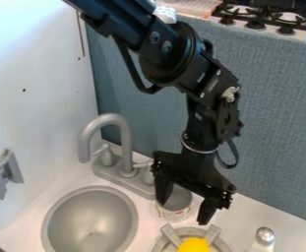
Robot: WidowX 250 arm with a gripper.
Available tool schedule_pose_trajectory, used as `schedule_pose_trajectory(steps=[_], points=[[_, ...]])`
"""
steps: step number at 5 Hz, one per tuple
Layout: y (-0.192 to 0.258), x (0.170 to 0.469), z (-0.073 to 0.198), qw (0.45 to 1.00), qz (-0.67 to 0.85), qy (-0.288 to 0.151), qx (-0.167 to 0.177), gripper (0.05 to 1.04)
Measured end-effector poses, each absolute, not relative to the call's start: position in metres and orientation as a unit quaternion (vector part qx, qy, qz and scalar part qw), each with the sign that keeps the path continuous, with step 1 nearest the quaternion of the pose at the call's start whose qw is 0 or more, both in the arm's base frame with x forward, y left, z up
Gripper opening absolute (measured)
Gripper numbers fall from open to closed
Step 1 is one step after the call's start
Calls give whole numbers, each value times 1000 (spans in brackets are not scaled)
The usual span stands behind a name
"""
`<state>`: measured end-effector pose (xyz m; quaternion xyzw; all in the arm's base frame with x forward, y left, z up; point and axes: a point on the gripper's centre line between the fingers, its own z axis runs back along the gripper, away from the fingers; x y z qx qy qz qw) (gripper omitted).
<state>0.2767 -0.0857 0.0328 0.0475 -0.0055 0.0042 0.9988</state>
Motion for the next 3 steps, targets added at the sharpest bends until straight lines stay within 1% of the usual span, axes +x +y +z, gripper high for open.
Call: schedule_pose_trajectory(steps=[1,2,3], points=[[-84,274,24,999,5,7,51,1001],[-65,286,16,998,38,-9,40,1001],[-41,295,0,996,85,-7,28,1001]])
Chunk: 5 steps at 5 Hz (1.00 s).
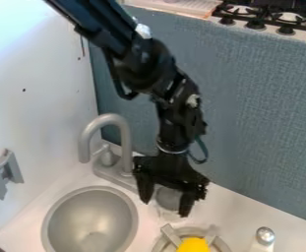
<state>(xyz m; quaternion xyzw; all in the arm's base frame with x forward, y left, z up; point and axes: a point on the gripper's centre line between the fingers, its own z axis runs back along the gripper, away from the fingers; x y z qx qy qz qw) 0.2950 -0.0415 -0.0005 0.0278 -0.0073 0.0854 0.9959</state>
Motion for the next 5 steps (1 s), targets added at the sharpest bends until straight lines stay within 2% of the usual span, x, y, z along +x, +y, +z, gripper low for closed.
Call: schedule_pose_trajectory(steps=[1,3,5], points=[[-27,307,-14,994,106,-13,34,1001],[2,330,-53,991,131,-32,15,1001],[8,345,-75,991,131,-29,13,1001]])
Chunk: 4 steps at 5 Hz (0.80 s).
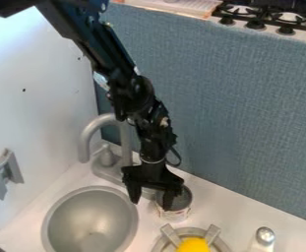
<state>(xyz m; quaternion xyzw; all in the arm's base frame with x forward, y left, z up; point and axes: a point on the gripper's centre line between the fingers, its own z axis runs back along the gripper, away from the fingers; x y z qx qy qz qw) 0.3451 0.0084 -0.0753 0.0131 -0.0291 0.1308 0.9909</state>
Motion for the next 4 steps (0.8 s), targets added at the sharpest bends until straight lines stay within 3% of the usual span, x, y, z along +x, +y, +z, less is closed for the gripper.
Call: schedule_pose_trajectory(steps=[2,4], points=[[12,361,-80,988,140,-62,5,1000],[15,368,-86,988,144,-59,-7,1001]])
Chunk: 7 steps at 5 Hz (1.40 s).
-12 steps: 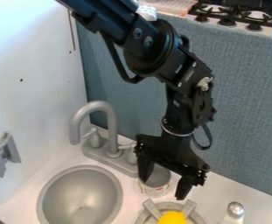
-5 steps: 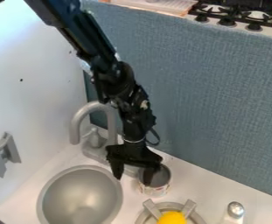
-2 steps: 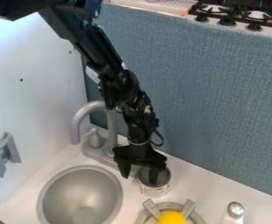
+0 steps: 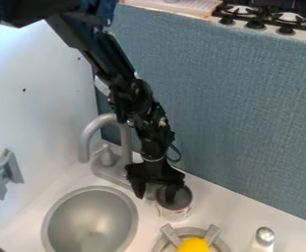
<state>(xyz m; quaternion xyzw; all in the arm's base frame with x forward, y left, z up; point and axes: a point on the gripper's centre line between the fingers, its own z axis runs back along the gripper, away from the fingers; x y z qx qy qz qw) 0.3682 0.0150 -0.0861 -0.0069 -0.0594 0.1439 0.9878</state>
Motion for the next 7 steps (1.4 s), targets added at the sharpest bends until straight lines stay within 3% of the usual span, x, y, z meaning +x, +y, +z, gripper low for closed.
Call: schedule_pose_trajectory(steps=[2,3,5,6,7], points=[[-29,388,-91,990,93,-58,-88,1000],[-63,401,-90,989,72,-62,-109,1000],[-109,414,-87,990,23,-57,-127,1000],[-121,410,-86,991,8,-52,-120,1000],[-111,404,-76,995,13,-56,-87,1000]])
